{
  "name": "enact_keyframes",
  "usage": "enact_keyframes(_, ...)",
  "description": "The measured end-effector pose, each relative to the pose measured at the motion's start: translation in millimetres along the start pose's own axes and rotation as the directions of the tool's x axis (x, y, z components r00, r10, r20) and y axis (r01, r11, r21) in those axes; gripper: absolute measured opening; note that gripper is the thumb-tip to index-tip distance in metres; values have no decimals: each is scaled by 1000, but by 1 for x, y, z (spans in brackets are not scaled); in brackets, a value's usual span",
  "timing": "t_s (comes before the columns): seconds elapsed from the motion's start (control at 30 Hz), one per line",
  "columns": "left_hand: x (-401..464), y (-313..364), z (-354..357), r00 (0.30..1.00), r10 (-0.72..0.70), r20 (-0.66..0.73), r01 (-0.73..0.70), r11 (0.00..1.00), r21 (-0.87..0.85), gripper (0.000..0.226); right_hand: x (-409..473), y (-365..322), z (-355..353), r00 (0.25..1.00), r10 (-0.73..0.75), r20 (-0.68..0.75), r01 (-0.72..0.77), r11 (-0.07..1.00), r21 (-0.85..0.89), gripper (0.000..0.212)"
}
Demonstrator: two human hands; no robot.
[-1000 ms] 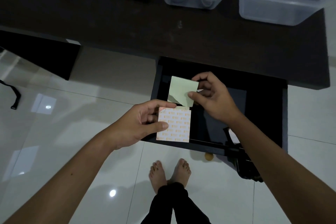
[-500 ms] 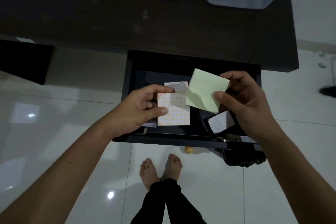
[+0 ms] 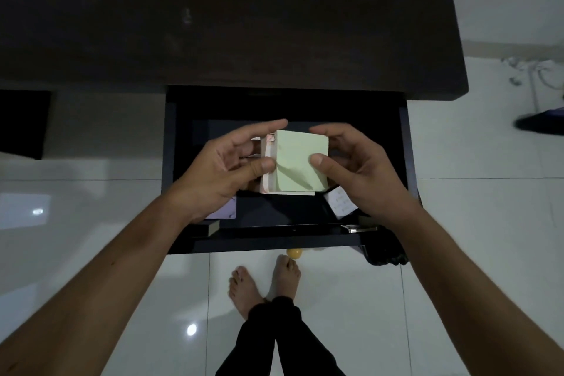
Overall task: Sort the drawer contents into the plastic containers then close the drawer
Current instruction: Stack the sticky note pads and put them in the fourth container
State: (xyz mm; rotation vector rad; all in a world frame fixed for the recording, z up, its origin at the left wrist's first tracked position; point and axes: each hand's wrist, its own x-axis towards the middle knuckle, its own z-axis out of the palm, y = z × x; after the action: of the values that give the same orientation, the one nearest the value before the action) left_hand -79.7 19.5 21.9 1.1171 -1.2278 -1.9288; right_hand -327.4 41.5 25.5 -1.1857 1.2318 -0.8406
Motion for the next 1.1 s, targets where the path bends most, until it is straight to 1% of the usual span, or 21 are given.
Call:
enact_keyframes(0.13, -2, -1, 2, 997, -37, -64, 34, 999, -42, 46, 10, 2, 8, 999, 25, -20, -25, 1000, 19, 34)
enact_keyframes(0.23, -3, -4, 1, 994, -21, -108, 22, 1000, 8, 44, 15, 0, 13, 1000, 19, 17, -19, 1000, -12, 37)
enact_keyframes(0.3, -4, -5, -3, 992, -34, -121, 39, 999, 37, 44, 19, 2, 10, 999, 28, 20, -28, 999, -36, 36)
enact_keyframes(0.4, -6, -10, -14, 993, -66, -99, 77, 990, 116, 43, 34, 16, 2, 999, 34, -5, -35, 989, -146, 25)
enact_keyframes(0.43, -8, -13, -17, 992, -85, -92, 96, 987, 129, 43, 41, 21, 2, 999, 33, 4, -32, 981, -191, 24)
enact_keyframes(0.57, -14, -27, -22, 985, -162, -59, 170, 966, 195, 43, 69, 40, 8, 997, 41, 64, -17, 937, -349, 34)
enact_keyframes(0.7, -12, -33, -22, 966, -257, -3, 251, 939, 237, 42, 83, 51, 7, 998, 28, 49, -3, 889, -457, 48)
enact_keyframes(0.83, -8, -37, -22, 948, -319, -11, 313, 924, 217, 44, 88, 58, 10, 997, -41, 68, 73, 806, -587, 58)
enact_keyframes(0.9, -8, -37, -22, 944, -330, -15, 326, 925, 196, 44, 90, 63, 12, 995, -61, 85, 101, 769, -631, 58)
enact_keyframes(1.0, -7, -37, -22, 944, -329, -21, 327, 928, 180, 44, 90, 63, 12, 994, -63, 87, 105, 768, -632, 53)
enact_keyframes(1.1, -7, -35, -21, 947, -321, -28, 321, 930, 180, 44, 88, 59, 9, 998, -31, 50, 55, 803, -593, 46)
